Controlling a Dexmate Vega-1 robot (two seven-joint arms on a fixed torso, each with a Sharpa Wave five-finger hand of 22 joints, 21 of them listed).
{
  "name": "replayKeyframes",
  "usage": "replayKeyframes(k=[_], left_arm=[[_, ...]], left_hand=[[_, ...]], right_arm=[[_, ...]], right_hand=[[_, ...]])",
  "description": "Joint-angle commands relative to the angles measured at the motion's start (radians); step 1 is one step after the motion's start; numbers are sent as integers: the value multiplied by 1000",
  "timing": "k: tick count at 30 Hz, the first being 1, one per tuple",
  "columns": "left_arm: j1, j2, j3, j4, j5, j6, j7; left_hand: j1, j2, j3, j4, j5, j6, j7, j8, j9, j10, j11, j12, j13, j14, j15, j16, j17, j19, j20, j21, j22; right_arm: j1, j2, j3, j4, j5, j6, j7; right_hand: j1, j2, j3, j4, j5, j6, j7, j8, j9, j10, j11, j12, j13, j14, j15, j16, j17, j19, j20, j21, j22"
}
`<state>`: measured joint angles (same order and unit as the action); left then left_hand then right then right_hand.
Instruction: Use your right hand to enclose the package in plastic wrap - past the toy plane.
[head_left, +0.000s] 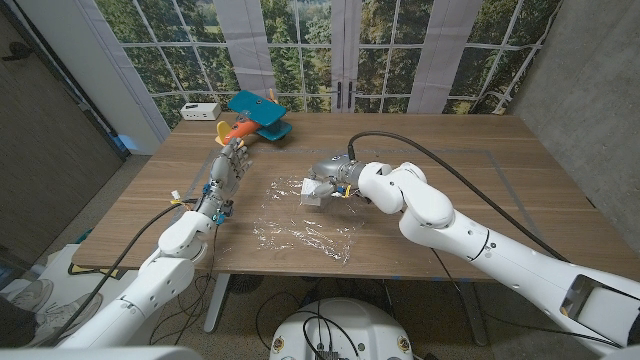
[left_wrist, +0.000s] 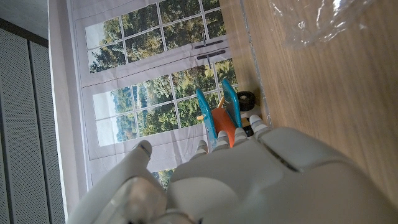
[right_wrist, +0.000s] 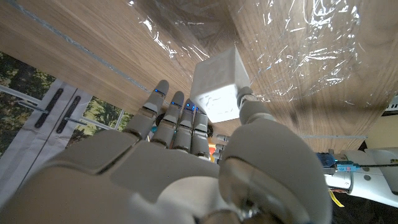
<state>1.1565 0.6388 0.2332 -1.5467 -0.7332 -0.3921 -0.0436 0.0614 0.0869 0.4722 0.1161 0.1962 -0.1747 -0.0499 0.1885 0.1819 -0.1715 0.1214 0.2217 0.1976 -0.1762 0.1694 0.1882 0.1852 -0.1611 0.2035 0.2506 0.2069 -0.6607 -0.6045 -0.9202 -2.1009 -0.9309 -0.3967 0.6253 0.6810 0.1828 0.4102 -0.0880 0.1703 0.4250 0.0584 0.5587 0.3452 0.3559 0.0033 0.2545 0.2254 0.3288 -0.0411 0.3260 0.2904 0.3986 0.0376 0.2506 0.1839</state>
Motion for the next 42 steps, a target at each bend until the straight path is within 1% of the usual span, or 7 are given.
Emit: replayKeyframes(k=[1, 18, 21, 24, 31, 39, 42], left_arm=[[22, 6, -7, -14, -4, -3, 0], [48, 14, -19, -27, -8, -9, 2], [50, 13, -20, -26, -8, -10, 2], [49, 11, -20, -22, -11, -15, -4], [45, 10, -19, -19, -11, -13, -7], [30, 7, -11, -10, -9, -7, -13], [24, 3, -7, -5, -10, -4, -15]], left_hand=[[0, 5, 0, -4, -1, -92, 3, 4, 3, -56, -3, -1, 2, -9, 10, 3, 1, 5, 9, -1, 1], [0, 5, 0, -4, 0, -91, 2, 4, 3, -55, -3, -2, 2, -8, 10, 3, 1, 5, 9, -2, 2], [0, 5, 0, -4, 0, -91, 2, 4, 3, -54, -3, -2, 2, -8, 10, 3, 1, 5, 9, -2, 2], [0, 5, 0, -4, 0, -89, 1, 5, 3, -55, -4, -2, 2, -8, 10, 3, 1, 5, 9, -2, 2], [-1, 4, 0, -4, 0, -88, -1, 5, 3, -55, -3, -2, 2, -8, 10, 3, 1, 5, 9, -2, 2], [-1, 3, -1, -4, 0, -88, -1, 4, 3, -55, -4, -3, 2, -8, 10, 3, 1, 5, 9, -2, 2], [-2, 3, -1, -4, 0, -87, -1, 5, 3, -55, -3, -2, 2, -8, 10, 3, 1, 5, 9, -2, 2]], right_arm=[[16, 24, -22, 57, -11, -26, 44], [35, 36, -53, 94, -23, -60, 78], [45, 38, -60, 97, -27, -67, 101], [52, 40, -58, 101, -5, -66, 122], [64, 32, -63, 98, 6, -64, 135], [65, 10, -55, 73, 27, -59, 143], [58, -1, -47, 54, 28, -64, 138]], right_hand=[[8, 1, 32, 42, 6, 53, -52, 5, 4, 4, 2, -6, 4, 7, -32, 0, 5, 5, -2, -5, 3], [15, 1, 33, 41, 7, 43, -52, 12, 9, 6, 1, -8, 4, 8, -32, -2, 6, 6, -1, -6, 3], [22, -9, 29, 33, 6, -15, -53, -10, 4, -5, 5, -15, 5, 2, -28, -8, 4, 4, 4, -8, 3], [10, -27, 7, 31, 3, -126, -58, -73, -20, -27, 15, -24, 6, -22, -12, -24, -2, -8, 14, -14, 3], [0, -43, -20, 17, 4, -268, -77, -169, -60, -60, 22, -27, 6, -42, 0, -41, -11, -22, 27, -22, 3], [-24, -93, -58, 2, 6, -333, -72, -226, -88, -85, 30, -29, 6, -52, 12, -58, -27, -35, 47, -29, 2], [-21, -97, -59, -4, 8, -338, -73, -232, -92, -87, 32, -30, 6, -52, 14, -61, -30, -37, 49, -30, 2]])
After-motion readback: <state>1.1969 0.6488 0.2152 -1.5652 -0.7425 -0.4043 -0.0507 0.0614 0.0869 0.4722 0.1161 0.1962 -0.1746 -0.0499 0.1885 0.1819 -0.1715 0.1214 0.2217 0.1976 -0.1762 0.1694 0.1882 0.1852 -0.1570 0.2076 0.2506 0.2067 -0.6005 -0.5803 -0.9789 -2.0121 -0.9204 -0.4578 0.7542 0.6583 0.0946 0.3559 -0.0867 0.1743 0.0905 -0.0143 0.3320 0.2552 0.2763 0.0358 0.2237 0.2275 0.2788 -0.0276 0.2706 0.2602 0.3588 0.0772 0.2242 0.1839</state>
